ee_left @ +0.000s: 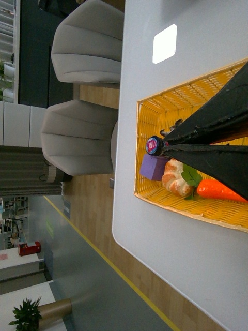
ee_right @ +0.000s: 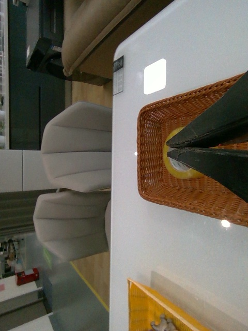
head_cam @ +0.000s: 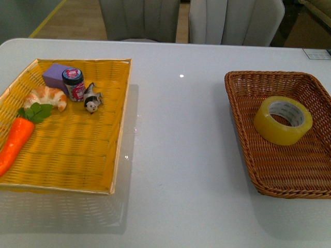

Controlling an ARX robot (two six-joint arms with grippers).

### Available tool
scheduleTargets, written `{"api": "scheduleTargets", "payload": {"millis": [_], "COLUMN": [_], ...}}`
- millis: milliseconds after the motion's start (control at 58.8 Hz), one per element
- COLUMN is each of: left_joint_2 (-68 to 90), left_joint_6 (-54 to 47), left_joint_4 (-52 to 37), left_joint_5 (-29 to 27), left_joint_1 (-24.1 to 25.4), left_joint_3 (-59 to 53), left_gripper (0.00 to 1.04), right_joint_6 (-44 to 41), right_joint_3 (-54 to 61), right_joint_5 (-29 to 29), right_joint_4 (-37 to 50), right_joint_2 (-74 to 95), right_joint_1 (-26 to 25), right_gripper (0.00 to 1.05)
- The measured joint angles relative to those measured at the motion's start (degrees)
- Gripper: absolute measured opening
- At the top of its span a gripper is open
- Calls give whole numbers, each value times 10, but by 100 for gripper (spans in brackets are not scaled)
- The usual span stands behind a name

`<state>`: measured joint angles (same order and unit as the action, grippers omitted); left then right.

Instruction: Move tape to another basket

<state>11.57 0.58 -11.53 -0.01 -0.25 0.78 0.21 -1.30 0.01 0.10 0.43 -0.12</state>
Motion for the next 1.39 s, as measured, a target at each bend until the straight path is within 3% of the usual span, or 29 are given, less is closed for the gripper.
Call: {"api": "scheduleTargets", "payload": {"millis": [102,221,646,918,1003,1105,1394], "left_joint_2": [-16,-99,-107,-107,-107,-107,-107], "left_joint_6": [0,0,0,0,0,-1,-1], "left_joint_4": [14,111,115,115,115,115,115], "left_joint_5": [0,0,0,0,0,0,0], "left_joint_1": [0,0,0,0,0,0,0], "left_joint_3": [0,0,0,0,0,0,0], "left_gripper": [2,2,2,53,75,98,96], "right_joint_6": [0,0,-1,0,0,0,0], "right_joint_3": [0,0,0,0,0,0,0], "right_joint_5": [0,0,0,0,0,0,0], "right_joint_4": [0,0,0,0,0,0,0], "right_joint_2": [-1,-1,-2,-2,-2,-2,-2], "right_joint_1": [0,0,0,0,0,0,0], "right_gripper": [2,2,4,55,79,97,96]}}
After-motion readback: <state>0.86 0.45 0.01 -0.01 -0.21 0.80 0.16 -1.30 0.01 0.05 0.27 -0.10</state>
